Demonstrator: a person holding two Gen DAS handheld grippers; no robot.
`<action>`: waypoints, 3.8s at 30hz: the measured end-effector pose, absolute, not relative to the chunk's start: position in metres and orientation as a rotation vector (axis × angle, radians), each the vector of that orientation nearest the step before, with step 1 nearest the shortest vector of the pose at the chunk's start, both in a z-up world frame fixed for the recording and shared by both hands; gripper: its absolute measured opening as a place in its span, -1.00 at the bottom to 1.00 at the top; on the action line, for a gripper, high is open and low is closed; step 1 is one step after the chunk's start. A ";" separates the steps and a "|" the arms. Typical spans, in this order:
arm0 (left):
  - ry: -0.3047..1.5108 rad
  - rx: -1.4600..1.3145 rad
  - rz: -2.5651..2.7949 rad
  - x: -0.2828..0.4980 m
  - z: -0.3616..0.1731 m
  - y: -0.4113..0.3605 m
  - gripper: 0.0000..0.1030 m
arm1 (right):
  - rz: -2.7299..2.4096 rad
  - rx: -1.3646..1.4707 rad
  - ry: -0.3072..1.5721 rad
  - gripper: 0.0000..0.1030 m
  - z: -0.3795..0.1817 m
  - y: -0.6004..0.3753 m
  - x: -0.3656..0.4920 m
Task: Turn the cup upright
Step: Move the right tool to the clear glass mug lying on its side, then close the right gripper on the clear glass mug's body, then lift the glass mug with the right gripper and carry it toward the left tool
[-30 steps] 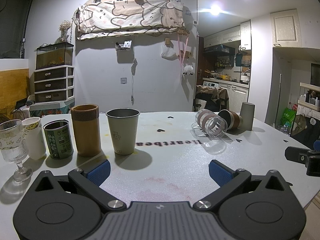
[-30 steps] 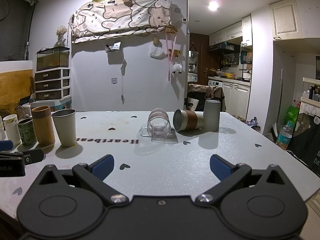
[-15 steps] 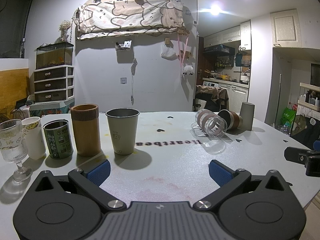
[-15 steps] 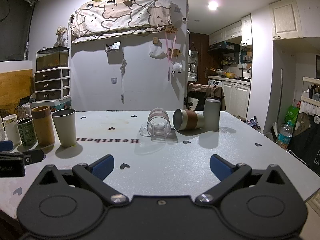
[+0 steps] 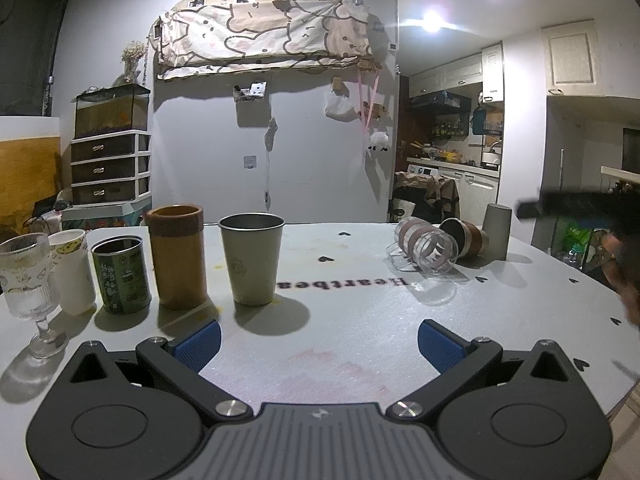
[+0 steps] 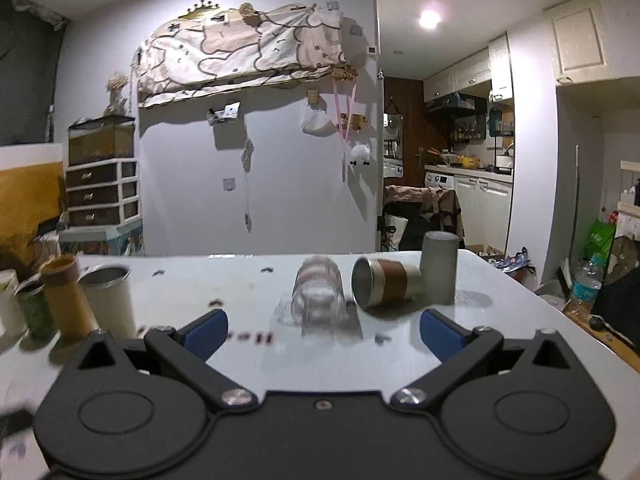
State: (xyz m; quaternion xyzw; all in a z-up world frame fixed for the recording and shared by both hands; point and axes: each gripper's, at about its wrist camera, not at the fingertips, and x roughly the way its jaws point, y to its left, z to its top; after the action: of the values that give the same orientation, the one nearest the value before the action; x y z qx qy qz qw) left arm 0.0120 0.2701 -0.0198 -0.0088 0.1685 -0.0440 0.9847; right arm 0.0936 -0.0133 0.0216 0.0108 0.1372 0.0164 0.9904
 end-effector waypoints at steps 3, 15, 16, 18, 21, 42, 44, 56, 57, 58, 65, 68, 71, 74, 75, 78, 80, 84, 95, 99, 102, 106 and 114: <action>0.334 -0.028 -0.075 0.014 -0.024 0.276 1.00 | 0.039 0.044 0.287 1.00 0.029 -0.018 0.135; 0.415 -0.079 0.000 0.029 -0.045 0.305 1.00 | 0.004 0.128 0.465 1.00 -0.003 -0.008 0.286; 0.418 -0.082 0.007 0.029 -0.046 0.308 1.00 | 0.004 0.138 0.479 0.99 -0.007 -0.006 0.295; 0.420 -0.090 0.003 0.030 -0.046 0.314 1.00 | 0.000 0.154 0.499 0.99 -0.015 -0.002 0.313; 0.426 -0.106 0.022 0.031 -0.048 0.322 1.00 | -0.023 0.159 0.533 0.99 -0.025 0.003 0.333; 0.423 -0.142 -0.022 0.027 -0.050 0.330 1.00 | 0.029 0.098 0.624 0.52 -0.047 0.005 0.316; 0.424 -0.143 -0.027 0.026 -0.050 0.329 1.00 | 0.061 0.087 0.630 0.52 -0.046 0.009 0.296; 0.403 -0.137 -0.031 0.022 -0.043 0.328 1.00 | 0.382 -0.015 0.628 0.51 -0.035 0.055 0.155; 0.399 -0.131 -0.034 0.023 -0.042 0.327 1.00 | 0.417 -0.025 0.631 0.52 -0.036 0.060 0.145; 0.392 -0.119 -0.041 0.024 -0.041 0.327 1.00 | 0.455 -0.040 0.635 0.52 -0.036 0.065 0.135; 0.338 -0.058 -0.117 0.052 -0.017 0.329 1.00 | 0.729 -0.155 0.622 0.52 -0.033 0.085 0.076; 0.387 -0.076 -0.174 0.078 -0.015 0.330 1.00 | 0.778 -0.195 0.600 0.53 -0.031 0.087 0.058; 0.474 -0.094 -0.222 0.109 -0.018 0.327 1.00 | 0.790 -0.240 0.590 0.64 -0.034 0.088 0.049; 0.559 -0.071 -0.224 0.134 -0.030 0.321 1.00 | 0.757 -0.266 0.584 0.74 -0.039 0.082 0.043; 0.582 -0.058 -0.219 0.139 -0.033 0.320 1.00 | 0.746 -0.263 0.581 0.74 -0.040 0.078 0.040; 0.613 -0.031 -0.214 0.142 -0.042 0.321 1.00 | 0.706 -0.251 0.571 0.75 -0.041 0.068 0.035; 0.612 -0.036 -0.221 0.137 -0.042 0.326 1.00 | 0.672 -0.241 0.571 0.79 -0.044 0.060 0.036; 0.604 -0.053 -0.236 0.120 -0.042 0.332 1.00 | 0.571 -0.195 0.580 0.83 -0.051 0.039 0.047; 0.609 -0.063 -0.256 0.082 -0.041 0.335 1.00 | 0.347 0.063 0.626 0.83 -0.065 0.011 0.103; 0.618 -0.050 -0.281 0.072 -0.040 0.332 1.00 | 0.338 0.087 0.625 0.83 -0.066 0.017 0.115; 0.610 -0.077 -0.293 0.067 -0.032 0.333 1.00 | 0.319 0.101 0.622 0.83 -0.066 0.019 0.119; 0.572 -0.123 -0.358 0.069 -0.009 0.328 1.00 | 0.287 0.141 0.589 0.83 -0.062 0.008 0.111; 0.805 -0.117 -0.444 0.132 -0.003 0.269 1.00 | 0.263 0.256 0.569 0.83 -0.068 -0.021 0.081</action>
State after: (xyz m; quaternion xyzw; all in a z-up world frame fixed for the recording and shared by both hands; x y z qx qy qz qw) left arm 0.1323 0.2690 -0.0027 -0.0565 0.3884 -0.2143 0.8944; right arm 0.0808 -0.0212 -0.0677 0.1258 0.2793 0.1289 0.9432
